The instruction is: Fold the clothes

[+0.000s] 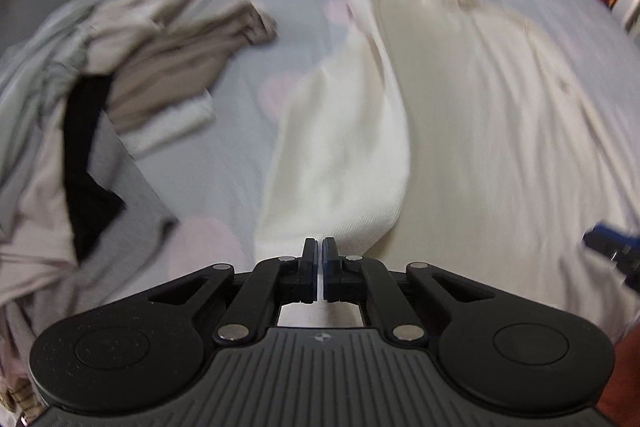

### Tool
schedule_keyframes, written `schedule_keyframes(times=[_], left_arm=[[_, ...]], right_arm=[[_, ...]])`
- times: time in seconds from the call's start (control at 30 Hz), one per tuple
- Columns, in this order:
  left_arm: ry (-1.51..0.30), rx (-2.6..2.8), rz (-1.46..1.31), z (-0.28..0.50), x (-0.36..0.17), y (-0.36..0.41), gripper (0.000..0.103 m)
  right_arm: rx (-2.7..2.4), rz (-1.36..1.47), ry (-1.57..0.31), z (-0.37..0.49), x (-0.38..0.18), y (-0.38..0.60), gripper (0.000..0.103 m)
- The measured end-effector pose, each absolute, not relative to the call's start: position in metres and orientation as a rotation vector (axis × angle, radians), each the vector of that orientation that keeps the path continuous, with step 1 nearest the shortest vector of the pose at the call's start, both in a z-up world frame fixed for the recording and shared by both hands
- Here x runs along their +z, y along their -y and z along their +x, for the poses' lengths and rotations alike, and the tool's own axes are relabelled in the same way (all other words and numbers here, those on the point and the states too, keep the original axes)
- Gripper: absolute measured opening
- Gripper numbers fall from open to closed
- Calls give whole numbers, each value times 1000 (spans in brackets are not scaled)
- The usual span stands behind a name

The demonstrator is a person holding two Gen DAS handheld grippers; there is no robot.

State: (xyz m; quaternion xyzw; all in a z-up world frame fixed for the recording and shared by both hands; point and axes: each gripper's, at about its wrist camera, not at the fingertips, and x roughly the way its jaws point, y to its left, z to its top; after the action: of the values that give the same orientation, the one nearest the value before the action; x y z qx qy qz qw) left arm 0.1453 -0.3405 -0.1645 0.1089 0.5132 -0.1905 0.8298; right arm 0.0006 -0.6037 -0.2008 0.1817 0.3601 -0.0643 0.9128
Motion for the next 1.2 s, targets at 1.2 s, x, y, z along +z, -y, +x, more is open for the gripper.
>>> schedule_keyframes(times=[1.2], left_arm=[[-1037, -117, -128, 322, -127, 163, 0]], right_arm=[[-155, 459, -748, 11, -214, 620, 32]])
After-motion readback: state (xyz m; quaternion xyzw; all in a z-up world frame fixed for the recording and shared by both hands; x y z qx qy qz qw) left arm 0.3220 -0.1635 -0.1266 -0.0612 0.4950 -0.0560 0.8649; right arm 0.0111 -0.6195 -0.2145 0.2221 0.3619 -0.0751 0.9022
